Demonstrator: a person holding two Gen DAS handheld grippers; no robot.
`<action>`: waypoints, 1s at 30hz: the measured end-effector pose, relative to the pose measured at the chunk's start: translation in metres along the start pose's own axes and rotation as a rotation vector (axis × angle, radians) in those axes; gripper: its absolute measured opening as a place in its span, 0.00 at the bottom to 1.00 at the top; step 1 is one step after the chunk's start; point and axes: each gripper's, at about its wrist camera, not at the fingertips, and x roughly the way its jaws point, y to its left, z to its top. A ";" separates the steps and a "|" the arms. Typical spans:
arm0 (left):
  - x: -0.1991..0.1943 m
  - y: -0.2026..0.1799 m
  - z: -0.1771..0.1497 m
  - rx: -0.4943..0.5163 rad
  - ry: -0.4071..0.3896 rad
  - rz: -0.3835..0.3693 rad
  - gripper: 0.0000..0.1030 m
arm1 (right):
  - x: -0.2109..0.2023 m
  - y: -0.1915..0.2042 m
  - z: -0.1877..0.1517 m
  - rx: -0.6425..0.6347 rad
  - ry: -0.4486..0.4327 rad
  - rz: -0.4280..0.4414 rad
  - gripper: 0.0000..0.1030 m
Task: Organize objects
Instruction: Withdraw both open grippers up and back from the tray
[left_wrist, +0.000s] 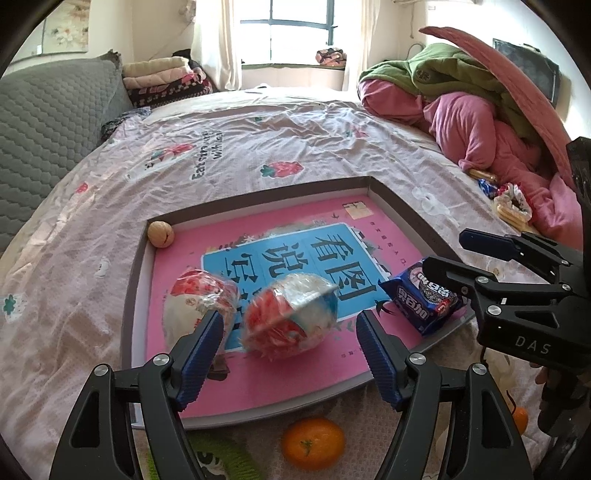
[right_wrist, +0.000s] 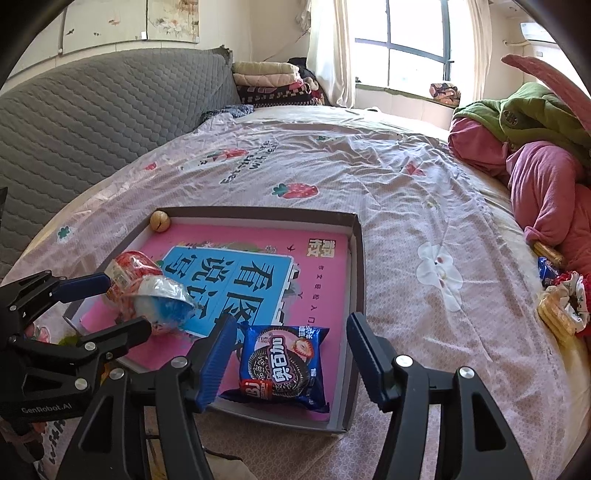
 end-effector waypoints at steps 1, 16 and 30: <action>-0.001 0.001 0.000 -0.005 -0.002 0.000 0.73 | -0.001 0.000 0.000 0.002 -0.002 0.001 0.60; -0.010 0.010 0.000 -0.025 -0.024 0.020 0.74 | -0.011 0.004 -0.001 -0.020 -0.026 0.001 0.62; -0.031 0.028 -0.007 -0.091 -0.050 0.035 0.74 | -0.018 0.007 0.000 -0.028 -0.053 0.007 0.62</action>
